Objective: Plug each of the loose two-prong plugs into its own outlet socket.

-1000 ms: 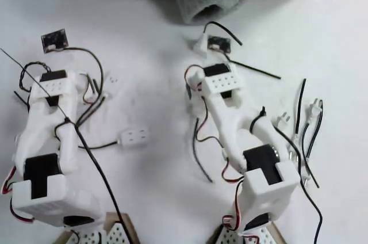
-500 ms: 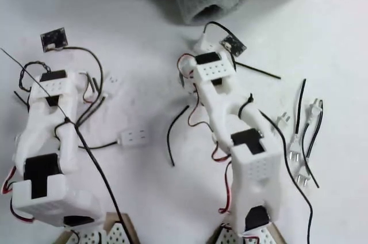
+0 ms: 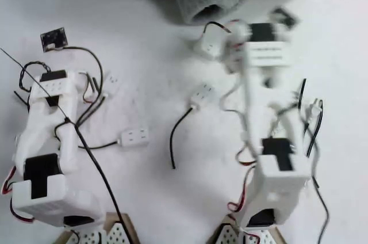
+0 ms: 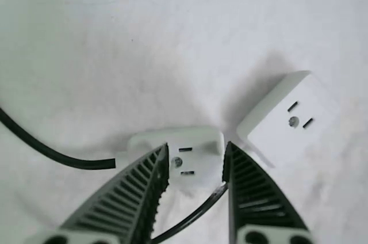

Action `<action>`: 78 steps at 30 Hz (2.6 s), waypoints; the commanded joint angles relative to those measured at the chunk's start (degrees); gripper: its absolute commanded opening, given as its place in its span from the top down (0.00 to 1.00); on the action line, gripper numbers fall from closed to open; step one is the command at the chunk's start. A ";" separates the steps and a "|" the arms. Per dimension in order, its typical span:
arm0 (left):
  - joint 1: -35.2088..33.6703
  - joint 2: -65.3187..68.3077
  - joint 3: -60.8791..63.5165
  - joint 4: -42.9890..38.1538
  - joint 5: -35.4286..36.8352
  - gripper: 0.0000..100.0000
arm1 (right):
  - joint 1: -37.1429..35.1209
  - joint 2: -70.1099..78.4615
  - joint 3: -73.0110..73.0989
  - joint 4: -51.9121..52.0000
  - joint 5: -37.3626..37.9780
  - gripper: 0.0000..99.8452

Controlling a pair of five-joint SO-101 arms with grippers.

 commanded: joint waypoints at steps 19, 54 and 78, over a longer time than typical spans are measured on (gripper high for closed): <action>0.22 -2.95 -0.26 -0.97 0.53 0.83 | 30.37 19.56 1.41 -17.98 18.99 0.74; 0.04 -2.95 -0.35 -0.79 0.53 0.83 | 12.35 -2.51 -16.18 4.79 31.56 0.94; 0.13 -2.95 -0.35 -0.97 0.53 0.83 | 27.82 41.27 -26.20 -19.65 51.08 0.80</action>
